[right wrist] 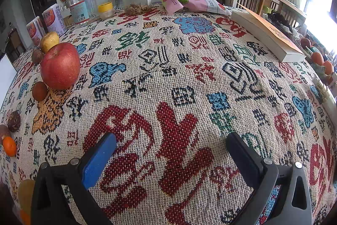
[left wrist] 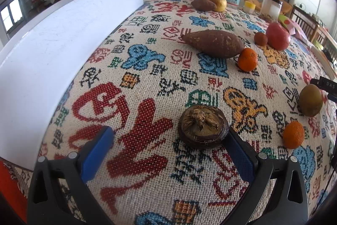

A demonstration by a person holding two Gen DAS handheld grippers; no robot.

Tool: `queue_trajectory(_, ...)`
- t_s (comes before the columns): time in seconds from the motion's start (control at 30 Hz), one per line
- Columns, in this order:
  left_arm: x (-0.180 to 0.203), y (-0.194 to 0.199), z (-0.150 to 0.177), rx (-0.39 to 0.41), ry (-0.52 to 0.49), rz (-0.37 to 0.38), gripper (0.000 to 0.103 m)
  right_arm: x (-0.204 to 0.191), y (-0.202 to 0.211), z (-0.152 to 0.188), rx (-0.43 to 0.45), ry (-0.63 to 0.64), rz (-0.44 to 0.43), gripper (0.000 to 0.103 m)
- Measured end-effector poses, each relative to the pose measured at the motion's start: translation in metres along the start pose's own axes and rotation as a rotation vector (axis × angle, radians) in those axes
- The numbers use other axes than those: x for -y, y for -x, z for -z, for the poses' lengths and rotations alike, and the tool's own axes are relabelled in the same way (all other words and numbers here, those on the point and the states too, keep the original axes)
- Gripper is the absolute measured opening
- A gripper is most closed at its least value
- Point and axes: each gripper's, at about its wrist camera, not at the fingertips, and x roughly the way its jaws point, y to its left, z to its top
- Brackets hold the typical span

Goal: Organize fruits
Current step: 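Move the left tool toward the dark brown round fruit, then grasp the dark brown round fruit with the left tool while the right tool grasps the brown pear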

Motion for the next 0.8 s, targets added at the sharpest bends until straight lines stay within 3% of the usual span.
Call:
queue_trajectory(0.33, -0.0093, 0.0077, 0.0061, -0.023, -0.150, 0.137, 0.102, 0.0000, -0.0001, 0.0000, 0.000, 0.000, -0.001, 0.103)
queue_trajectory(0.8, -0.0045, 0.0066, 0.0082, 0.004, -0.143, 0.103, 0.103, -0.0001, 0.0012, 0.0013, 0.000, 0.001, 0.002, 0.103)
